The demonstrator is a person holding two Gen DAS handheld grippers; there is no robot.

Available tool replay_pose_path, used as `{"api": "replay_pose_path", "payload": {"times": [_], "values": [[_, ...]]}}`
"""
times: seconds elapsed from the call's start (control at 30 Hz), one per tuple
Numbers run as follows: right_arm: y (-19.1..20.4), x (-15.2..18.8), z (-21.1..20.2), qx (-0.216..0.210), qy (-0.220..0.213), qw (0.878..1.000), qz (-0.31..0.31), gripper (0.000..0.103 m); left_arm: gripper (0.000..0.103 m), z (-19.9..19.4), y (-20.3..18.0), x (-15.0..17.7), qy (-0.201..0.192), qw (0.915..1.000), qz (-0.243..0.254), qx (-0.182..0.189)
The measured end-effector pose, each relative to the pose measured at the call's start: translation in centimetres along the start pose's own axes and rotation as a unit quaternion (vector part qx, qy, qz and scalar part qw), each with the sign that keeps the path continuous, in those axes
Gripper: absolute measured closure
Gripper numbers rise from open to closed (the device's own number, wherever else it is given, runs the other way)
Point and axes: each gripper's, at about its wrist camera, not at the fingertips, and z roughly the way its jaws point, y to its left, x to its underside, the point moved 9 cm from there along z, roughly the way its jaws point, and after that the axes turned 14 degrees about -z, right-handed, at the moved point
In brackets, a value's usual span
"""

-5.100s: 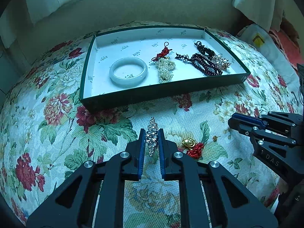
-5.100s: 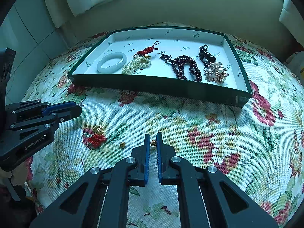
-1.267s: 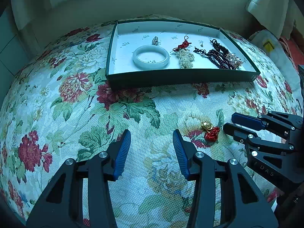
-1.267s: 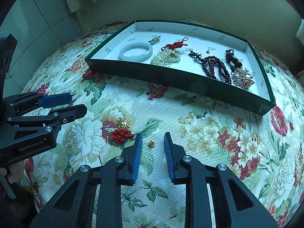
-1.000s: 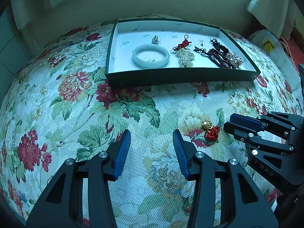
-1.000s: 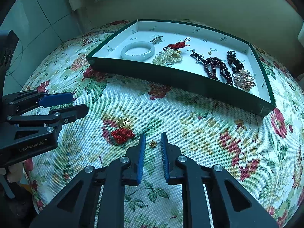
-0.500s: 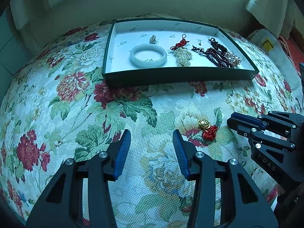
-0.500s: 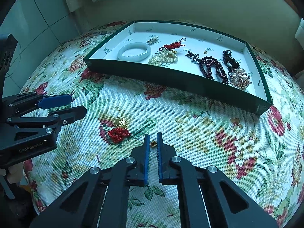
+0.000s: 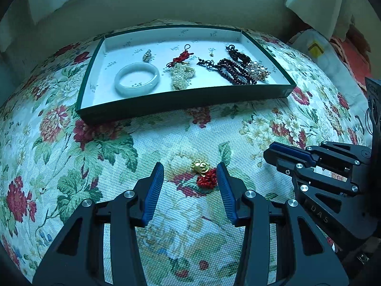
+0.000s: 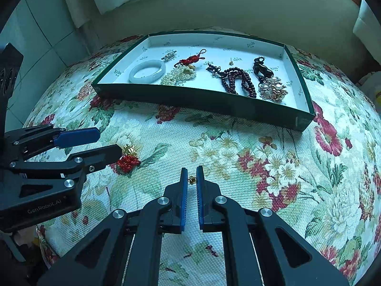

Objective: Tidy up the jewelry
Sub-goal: 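Move the left tool to the red flower charm and close on it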

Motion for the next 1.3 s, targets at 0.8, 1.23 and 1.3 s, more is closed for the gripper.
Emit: {"api": "replay_pose_path", "payload": {"times": [0.8, 1.23, 1.3], "values": [[-0.7, 0.4, -0.1, -0.004, -0.003, 1.000, 0.015, 0.096, 0.089, 1.5, -1.0, 1.0, 0.015, 0.9996, 0.023, 0.004], [-0.6, 0.4, -0.1, -0.003, -0.003, 1.000, 0.015, 0.096, 0.090, 0.4, -0.8, 0.8, 0.006, 0.9998, 0.019, 0.006], [-0.5, 0.3, -0.2, -0.003, -0.004, 1.000, 0.014, 0.096, 0.090, 0.1, -0.8, 0.7, 0.003, 0.9998, 0.018, 0.005]]}}
